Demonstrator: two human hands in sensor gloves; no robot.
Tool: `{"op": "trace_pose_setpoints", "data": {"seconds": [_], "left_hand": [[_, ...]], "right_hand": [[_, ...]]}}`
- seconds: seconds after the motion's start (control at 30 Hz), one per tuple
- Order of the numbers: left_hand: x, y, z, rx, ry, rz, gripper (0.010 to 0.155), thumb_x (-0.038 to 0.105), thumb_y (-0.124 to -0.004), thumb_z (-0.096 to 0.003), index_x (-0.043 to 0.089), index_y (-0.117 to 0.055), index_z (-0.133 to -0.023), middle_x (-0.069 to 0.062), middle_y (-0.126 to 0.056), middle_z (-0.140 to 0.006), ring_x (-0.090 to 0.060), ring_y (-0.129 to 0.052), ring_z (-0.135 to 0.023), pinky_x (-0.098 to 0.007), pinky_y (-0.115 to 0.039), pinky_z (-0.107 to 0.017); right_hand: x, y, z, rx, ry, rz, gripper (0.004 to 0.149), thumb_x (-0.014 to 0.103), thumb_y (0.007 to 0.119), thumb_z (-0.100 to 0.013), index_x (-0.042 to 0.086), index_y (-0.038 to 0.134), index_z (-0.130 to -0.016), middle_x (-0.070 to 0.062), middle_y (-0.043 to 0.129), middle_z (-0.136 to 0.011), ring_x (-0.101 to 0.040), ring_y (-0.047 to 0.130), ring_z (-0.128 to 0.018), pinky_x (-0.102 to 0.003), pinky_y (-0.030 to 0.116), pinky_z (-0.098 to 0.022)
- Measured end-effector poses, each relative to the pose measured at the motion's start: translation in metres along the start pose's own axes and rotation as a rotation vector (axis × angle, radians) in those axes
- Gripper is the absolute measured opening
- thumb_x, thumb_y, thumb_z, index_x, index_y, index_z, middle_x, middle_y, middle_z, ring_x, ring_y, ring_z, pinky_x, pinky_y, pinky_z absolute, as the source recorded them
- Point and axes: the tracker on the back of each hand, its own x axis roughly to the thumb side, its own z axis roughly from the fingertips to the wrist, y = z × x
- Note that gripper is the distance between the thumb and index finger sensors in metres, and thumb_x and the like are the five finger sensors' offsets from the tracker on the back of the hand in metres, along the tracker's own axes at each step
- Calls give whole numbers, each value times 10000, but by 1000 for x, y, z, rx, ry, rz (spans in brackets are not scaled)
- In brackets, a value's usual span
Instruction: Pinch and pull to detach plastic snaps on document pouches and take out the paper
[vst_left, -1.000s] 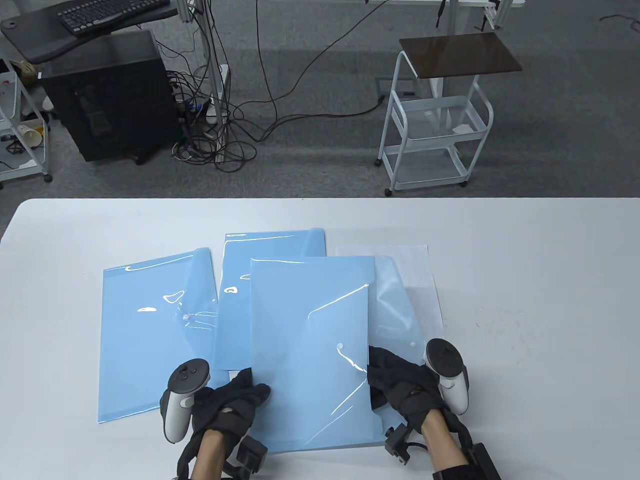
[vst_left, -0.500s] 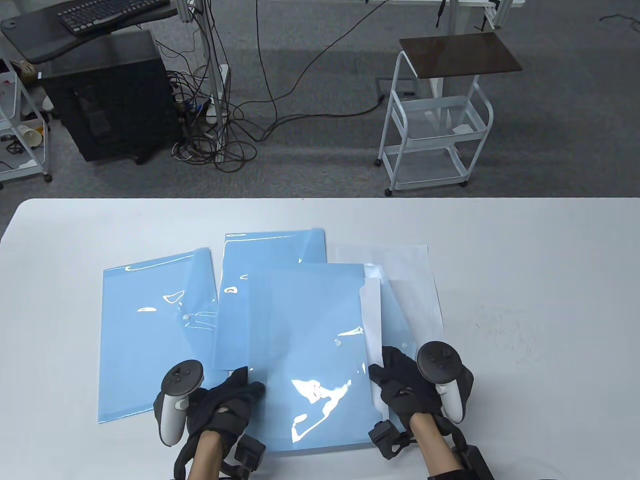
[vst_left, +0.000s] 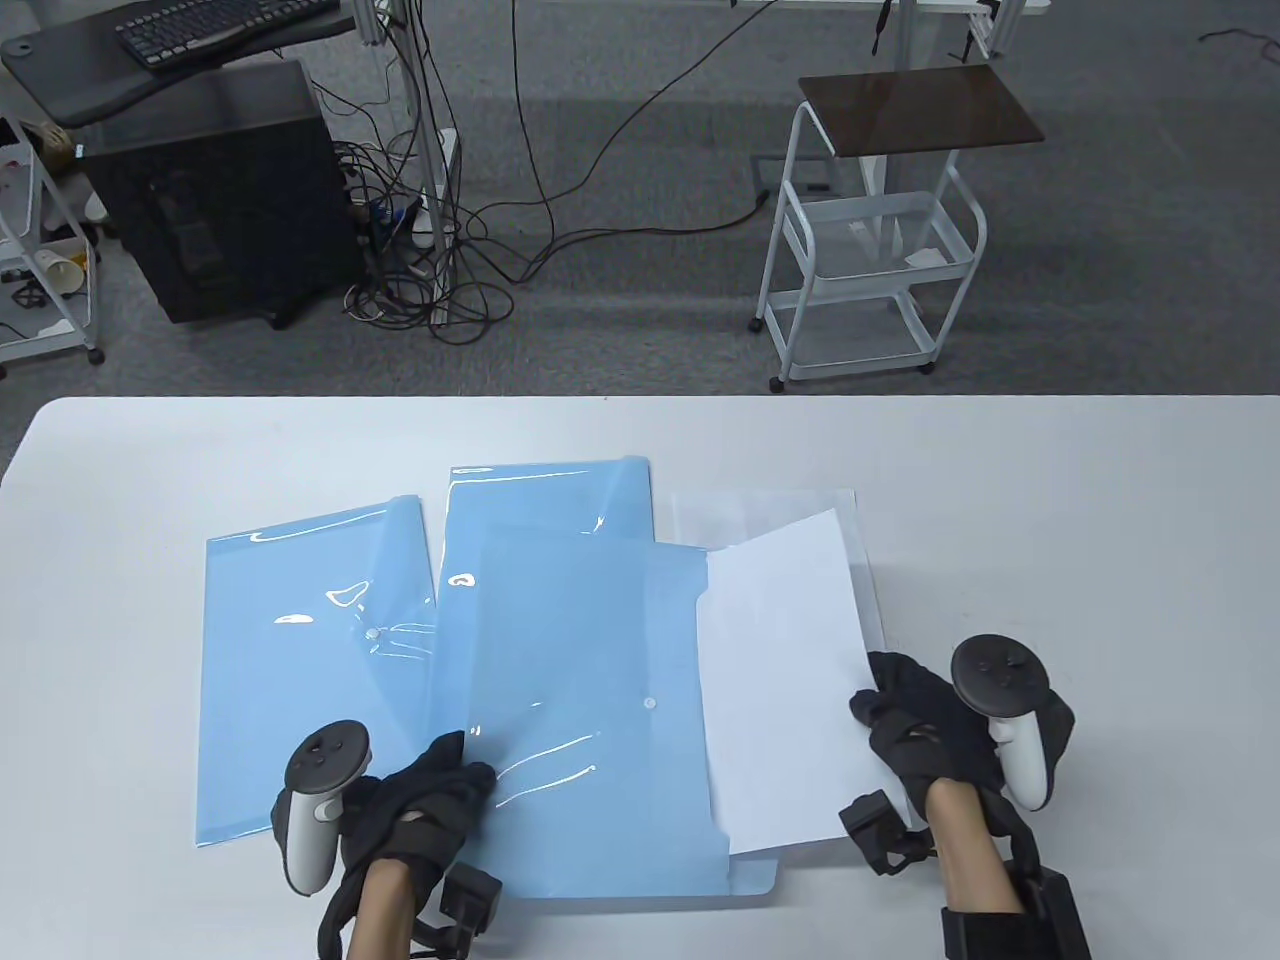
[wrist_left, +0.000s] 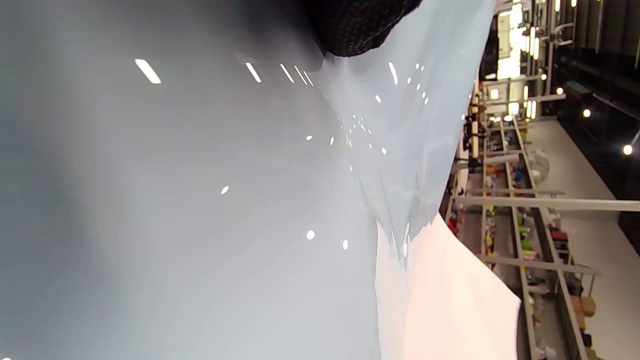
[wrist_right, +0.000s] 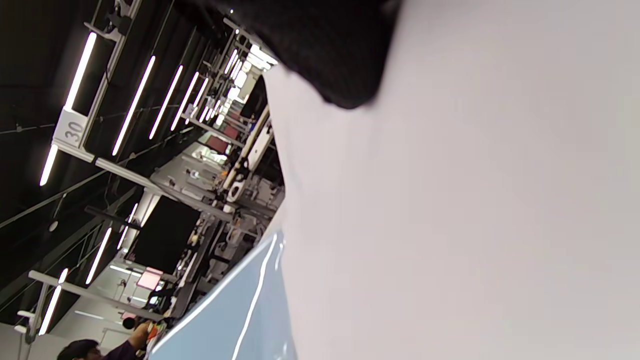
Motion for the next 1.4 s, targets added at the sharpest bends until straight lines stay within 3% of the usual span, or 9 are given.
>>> {"op": "trace_pose_setpoints", "data": {"seconds": [0.3, 0.5, 0.77, 1.13, 1.4], "left_hand": [[-4, 6, -1, 13, 26, 27, 476, 194, -694, -553, 111, -616, -1015, -98, -902, -863, -211, -1069, -482, -319, -915, -337], [-4, 5, 0, 6, 36, 42, 477, 195, -687, -553, 102, -612, -1015, -98, -903, -855, -206, -1067, -464, -318, -914, -334], [-3, 4, 1, -17, 34, 70, 478, 201, -682, -555, 98, -609, -1015, -91, -904, -849, -203, -1064, -459, -323, -912, -336], [-2, 4, -2, -32, 36, 60, 477, 203, -681, -556, 93, -608, -1015, -92, -905, -845, -207, -1064, -460, -329, -912, -340], [-2, 2, -4, -35, 44, 43, 478, 204, -680, -558, 91, -605, -1016, -92, -906, -842, -210, -1063, -463, -332, -912, -342]], "right_hand": [[-7, -88, 2, -193, -20, -38, 461, 101, 785, -514, 50, 750, -971, -202, 980, -780, -322, 1020, -427, -472, 898, -266], [-31, -107, -11, -272, 29, -3, 458, 104, 769, -515, 73, 752, -971, -185, 974, -789, -321, 1011, -430, -475, 891, -270], [-51, -77, -41, -208, 19, 2, 459, 108, 767, -514, 72, 752, -971, -182, 978, -782, -317, 1010, -419, -471, 891, -258], [-33, -17, -75, -110, -11, -32, 458, 119, 730, -529, 49, 732, -982, -184, 974, -771, -300, 1006, -404, -457, 889, -245], [-27, 7, -96, -69, -15, -20, 456, 126, 724, -535, 53, 728, -986, -181, 973, -769, -300, 1004, -399, -458, 886, -243]]}}
